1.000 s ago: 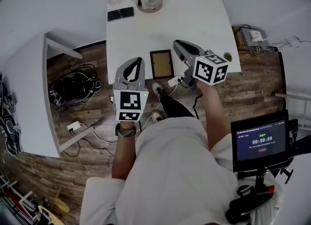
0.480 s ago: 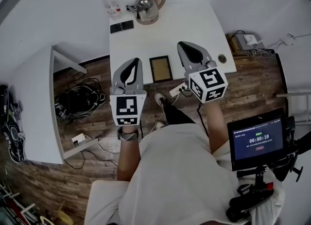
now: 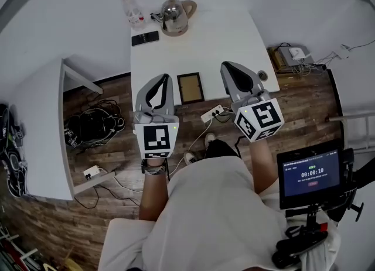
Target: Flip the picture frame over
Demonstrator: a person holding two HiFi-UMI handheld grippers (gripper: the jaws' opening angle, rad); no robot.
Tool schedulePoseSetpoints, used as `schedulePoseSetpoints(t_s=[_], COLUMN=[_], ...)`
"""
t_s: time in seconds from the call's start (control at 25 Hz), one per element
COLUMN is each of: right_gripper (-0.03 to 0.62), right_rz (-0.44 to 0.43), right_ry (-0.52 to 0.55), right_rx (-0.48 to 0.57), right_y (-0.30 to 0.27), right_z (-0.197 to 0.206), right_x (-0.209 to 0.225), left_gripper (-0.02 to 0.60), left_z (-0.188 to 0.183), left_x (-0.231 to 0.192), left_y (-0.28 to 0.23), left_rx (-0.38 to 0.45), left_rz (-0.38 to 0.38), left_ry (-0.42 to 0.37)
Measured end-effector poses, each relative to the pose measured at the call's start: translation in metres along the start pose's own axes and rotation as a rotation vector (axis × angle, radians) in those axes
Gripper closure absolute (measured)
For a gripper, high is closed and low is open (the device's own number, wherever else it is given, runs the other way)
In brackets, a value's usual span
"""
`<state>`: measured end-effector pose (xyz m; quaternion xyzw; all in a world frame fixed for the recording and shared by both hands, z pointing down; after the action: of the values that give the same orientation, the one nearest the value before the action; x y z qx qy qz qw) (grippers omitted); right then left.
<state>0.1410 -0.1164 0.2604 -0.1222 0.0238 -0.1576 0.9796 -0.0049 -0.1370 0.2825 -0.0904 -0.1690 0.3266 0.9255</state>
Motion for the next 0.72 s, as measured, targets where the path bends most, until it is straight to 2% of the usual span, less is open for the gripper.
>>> schedulePoseSetpoints(t_s=[0.44, 0.72], right_gripper=[0.594, 0.594], right_rz=[0.018, -0.004], right_ry=[0.066, 0.092], right_rx=[0.003, 0.022], right_y=[-0.001, 0.005], right_z=[-0.004, -0.011], right_x=[-0.004, -0.001], left_gripper=[0.577, 0.578], left_z=[-0.001, -0.008], left_x=[-0.001, 0.012], left_y=[0.01, 0.012], left_rx=[0.012, 0.001], left_rz=[-0.026, -0.047], left_ry=[0.002, -0.001])
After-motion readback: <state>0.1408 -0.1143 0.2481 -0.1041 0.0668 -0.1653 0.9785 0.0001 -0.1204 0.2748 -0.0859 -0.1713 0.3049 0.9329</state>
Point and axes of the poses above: the fingertips, and each gripper's own axes: y backward along the fingers, x to its right, z out of its underside, the point moved 1 cm from there along y, backward along the fingers, and after that the axes turned 10 degrees about -x, right-handed, at the moved point
